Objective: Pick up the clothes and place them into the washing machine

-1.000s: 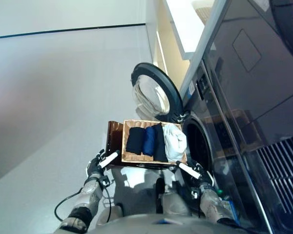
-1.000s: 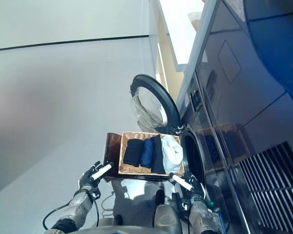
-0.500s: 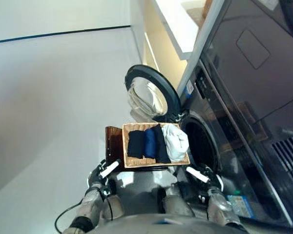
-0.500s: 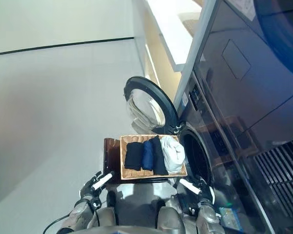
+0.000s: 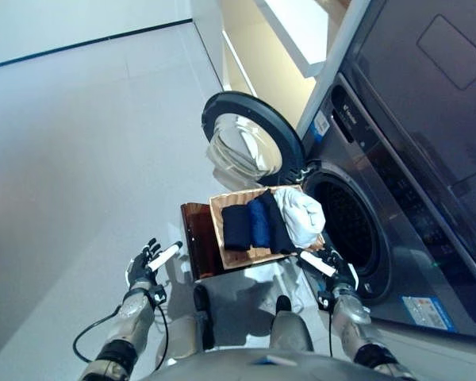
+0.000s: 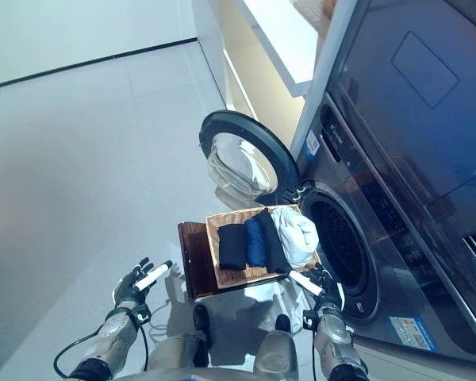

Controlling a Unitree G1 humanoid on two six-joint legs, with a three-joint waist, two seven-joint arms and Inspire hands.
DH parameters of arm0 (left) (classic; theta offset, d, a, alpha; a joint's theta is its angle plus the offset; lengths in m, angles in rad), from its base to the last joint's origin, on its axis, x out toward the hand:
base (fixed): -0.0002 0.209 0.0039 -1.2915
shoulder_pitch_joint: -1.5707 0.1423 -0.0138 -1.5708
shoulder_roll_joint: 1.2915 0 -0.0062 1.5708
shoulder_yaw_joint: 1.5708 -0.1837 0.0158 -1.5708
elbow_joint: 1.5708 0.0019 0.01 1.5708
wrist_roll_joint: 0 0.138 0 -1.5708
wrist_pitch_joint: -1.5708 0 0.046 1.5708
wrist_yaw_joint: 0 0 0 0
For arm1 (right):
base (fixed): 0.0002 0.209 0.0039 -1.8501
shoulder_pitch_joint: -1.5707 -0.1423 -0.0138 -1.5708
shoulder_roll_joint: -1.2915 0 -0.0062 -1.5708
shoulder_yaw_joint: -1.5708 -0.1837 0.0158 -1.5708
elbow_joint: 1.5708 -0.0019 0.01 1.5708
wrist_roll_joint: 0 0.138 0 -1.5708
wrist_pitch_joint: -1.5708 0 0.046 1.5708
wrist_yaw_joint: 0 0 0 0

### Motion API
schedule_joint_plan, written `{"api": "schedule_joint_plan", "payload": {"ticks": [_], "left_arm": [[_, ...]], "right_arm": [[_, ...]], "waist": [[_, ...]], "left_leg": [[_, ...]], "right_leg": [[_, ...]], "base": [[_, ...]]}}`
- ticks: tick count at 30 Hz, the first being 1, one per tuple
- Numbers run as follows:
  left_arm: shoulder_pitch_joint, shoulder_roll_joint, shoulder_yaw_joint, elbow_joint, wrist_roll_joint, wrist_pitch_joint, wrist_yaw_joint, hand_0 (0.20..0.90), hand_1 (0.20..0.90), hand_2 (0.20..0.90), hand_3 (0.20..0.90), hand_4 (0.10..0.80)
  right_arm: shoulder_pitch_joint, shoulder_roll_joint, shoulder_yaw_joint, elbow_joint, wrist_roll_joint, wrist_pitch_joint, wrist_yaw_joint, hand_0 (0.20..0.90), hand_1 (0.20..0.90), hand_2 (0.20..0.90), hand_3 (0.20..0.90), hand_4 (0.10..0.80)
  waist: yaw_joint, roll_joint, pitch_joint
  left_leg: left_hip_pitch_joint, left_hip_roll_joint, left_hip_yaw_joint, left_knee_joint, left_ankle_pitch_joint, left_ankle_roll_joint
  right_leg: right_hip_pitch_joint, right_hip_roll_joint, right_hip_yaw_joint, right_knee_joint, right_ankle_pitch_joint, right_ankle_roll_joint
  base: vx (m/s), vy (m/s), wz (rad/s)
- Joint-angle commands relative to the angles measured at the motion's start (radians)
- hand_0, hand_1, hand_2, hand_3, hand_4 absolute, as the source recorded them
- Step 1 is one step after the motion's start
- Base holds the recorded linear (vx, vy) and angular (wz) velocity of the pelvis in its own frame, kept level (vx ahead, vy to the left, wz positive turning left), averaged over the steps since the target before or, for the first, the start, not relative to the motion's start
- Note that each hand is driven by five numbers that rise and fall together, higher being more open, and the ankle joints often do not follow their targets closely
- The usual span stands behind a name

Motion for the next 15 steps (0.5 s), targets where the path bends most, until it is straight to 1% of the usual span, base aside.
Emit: {"api": "schedule_joint_plan", "payload": {"ticks": [1, 2, 3, 4, 5, 7, 9, 11, 13, 15], "left_arm": [[-0.007, 0.036, 0.058, -0.109, -0.016, -0.071, 0.027, 0.900, 0.900, 0.900, 0.900, 0.800], [-0.008, 0.038, 0.065, -0.104, -0.016, -0.069, 0.030, 0.900, 0.900, 0.900, 0.900, 0.800], [-0.001, 0.038, 0.073, -0.106, -0.012, -0.075, 0.031, 0.900, 0.900, 0.900, 0.900, 0.800], [0.002, 0.038, 0.076, -0.108, -0.010, -0.077, 0.032, 0.900, 0.900, 0.900, 0.900, 0.800], [0.003, 0.035, 0.079, -0.100, -0.011, -0.075, 0.034, 0.900, 0.900, 0.900, 0.900, 0.800], [0.005, 0.028, 0.080, -0.099, -0.011, -0.078, 0.035, 0.900, 0.900, 0.900, 0.900, 0.800], [0.000, 0.018, 0.078, -0.094, -0.014, -0.082, 0.040, 0.900, 0.900, 0.900, 0.900, 0.800], [-0.006, 0.015, 0.078, -0.095, -0.017, -0.085, 0.043, 0.900, 0.900, 0.900, 0.900, 0.800], [-0.014, 0.014, 0.072, -0.104, -0.012, -0.093, 0.051, 0.900, 0.900, 0.900, 0.900, 0.800], [-0.025, 0.010, 0.066, -0.106, -0.008, -0.096, 0.051, 0.900, 0.900, 0.900, 0.900, 0.800]], "right_arm": [[-0.027, -0.072, -0.044, -0.145, -0.047, -0.055, -0.059, 0.900, 0.900, 0.900, 0.900, 0.800], [-0.021, -0.073, -0.046, -0.164, -0.059, -0.054, -0.063, 0.900, 0.900, 0.900, 0.900, 0.800], [-0.010, -0.074, -0.052, -0.167, -0.067, -0.054, -0.062, 0.900, 0.900, 0.900, 0.900, 0.800], [-0.007, -0.075, -0.053, -0.171, -0.071, -0.054, -0.064, 0.900, 0.900, 0.900, 0.900, 0.800], [-0.003, -0.083, -0.053, -0.183, -0.088, -0.054, -0.068, 0.900, 0.900, 0.900, 0.900, 0.800], [-0.002, -0.106, -0.061, -0.202, -0.135, -0.055, -0.088, 0.900, 0.900, 0.900, 0.900, 0.800], [-0.014, -0.123, -0.078, -0.203, -0.151, -0.061, -0.112, 0.900, 0.900, 0.900, 0.900, 0.800], [-0.027, -0.130, -0.083, -0.195, -0.167, -0.060, -0.123, 0.900, 0.900, 0.900, 0.900, 0.800], [-0.067, -0.161, -0.084, -0.201, -0.227, -0.059, -0.159, 0.900, 0.900, 0.900, 0.900, 0.800], [-0.097, -0.177, -0.080, -0.193, -0.243, -0.058, -0.168, 0.900, 0.900, 0.900, 0.900, 0.800]], "waist": [[-0.041, -0.016, 0.038], [-0.047, -0.026, 0.043], [-0.038, -0.036, 0.038], [-0.040, -0.047, 0.040], [-0.039, -0.051, 0.035], [-0.040, -0.048, 0.024], [-0.040, -0.042, 0.024], [-0.039, -0.039, 0.027], [-0.036, -0.030, 0.040], [-0.033, -0.026, 0.046]], "left_leg": [[-0.037, 0.080, -0.076, 0.109, -0.034, -0.119], [-0.036, 0.091, -0.085, 0.118, -0.038, -0.129], [-0.043, 0.098, -0.090, 0.130, -0.037, -0.138], [-0.046, 0.106, -0.093, 0.133, -0.032, -0.146], [-0.047, 0.117, -0.097, 0.125, -0.022, -0.155], [-0.053, 0.138, -0.108, 0.103, 0.000, -0.171], [-0.067, 0.154, -0.114, 0.089, 0.016, -0.179], [-0.076, 0.159, -0.119, 0.083, 0.023, -0.182], [-0.096, 0.164, -0.126, 0.071, 0.035, -0.187], [-0.105, 0.164, -0.129, 0.065, 0.040, -0.189]], "right_leg": [[-0.038, -0.079, 0.010, -0.156, 0.240, 0.077], [-0.039, -0.079, 0.002, -0.166, 0.256, 0.084], [-0.017, -0.082, -0.030, -0.171, 0.246, 0.088], [-0.009, -0.079, -0.044, -0.174, 0.260, 0.091], [0.000, -0.071, -0.059, -0.185, 0.256, 0.092], [0.010, -0.054, -0.085, -0.200, 0.250, 0.090], [0.011, -0.044, -0.101, -0.201, 0.243, 0.088], [0.006, -0.041, -0.103, -0.196, 0.239, 0.087], [-0.017, -0.037, -0.098, -0.186, 0.234, 0.083], [-0.029, -0.036, -0.097, -0.185, 0.232, 0.080]], "base": [[0.082, -0.197, 0.05], [0.090, -0.183, 0.19], [0.052, -0.156, 0.32], [0.042, -0.143, 0.57], [0.023, -0.139, 0.74], [0.036, -0.137, 0.40], [0.003, -0.090, -0.13], [-0.025, -0.059, 0.02], [-0.057, -0.072, 0.12], [-0.027, -0.035, 0.10]]}}
